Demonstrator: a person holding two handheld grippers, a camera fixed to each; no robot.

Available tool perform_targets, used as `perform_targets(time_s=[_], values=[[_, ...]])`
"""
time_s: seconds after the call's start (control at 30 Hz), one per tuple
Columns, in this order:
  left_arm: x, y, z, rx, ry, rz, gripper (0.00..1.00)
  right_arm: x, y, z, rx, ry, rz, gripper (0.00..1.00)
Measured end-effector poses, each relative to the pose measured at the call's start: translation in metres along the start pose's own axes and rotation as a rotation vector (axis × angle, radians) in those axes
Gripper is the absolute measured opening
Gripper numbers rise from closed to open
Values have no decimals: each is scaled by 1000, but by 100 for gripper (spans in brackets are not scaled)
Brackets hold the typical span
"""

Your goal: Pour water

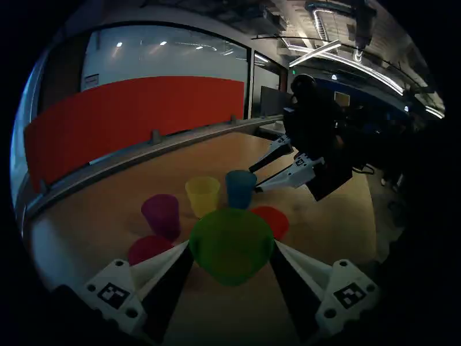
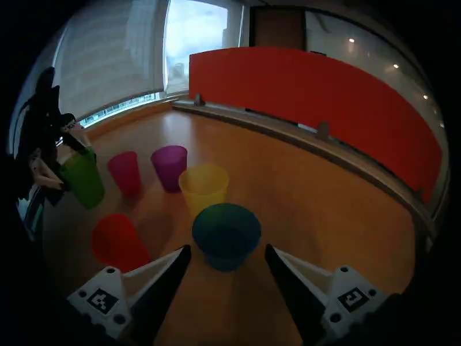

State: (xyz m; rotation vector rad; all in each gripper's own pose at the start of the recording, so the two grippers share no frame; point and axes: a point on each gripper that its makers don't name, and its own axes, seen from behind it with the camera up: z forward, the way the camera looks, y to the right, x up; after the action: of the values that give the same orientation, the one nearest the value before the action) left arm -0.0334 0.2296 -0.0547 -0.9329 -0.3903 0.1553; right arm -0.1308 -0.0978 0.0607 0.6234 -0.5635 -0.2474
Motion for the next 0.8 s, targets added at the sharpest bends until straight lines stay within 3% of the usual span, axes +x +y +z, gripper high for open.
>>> perform_targets(time_s=[0.4,0.8], values=[[1,-2,-7,5,11,-23,87,-3,1,26,7,-22,-8,99],[1,-4,-10,7,14,-30,87,-4,3,41,6,-23,-15,100]])
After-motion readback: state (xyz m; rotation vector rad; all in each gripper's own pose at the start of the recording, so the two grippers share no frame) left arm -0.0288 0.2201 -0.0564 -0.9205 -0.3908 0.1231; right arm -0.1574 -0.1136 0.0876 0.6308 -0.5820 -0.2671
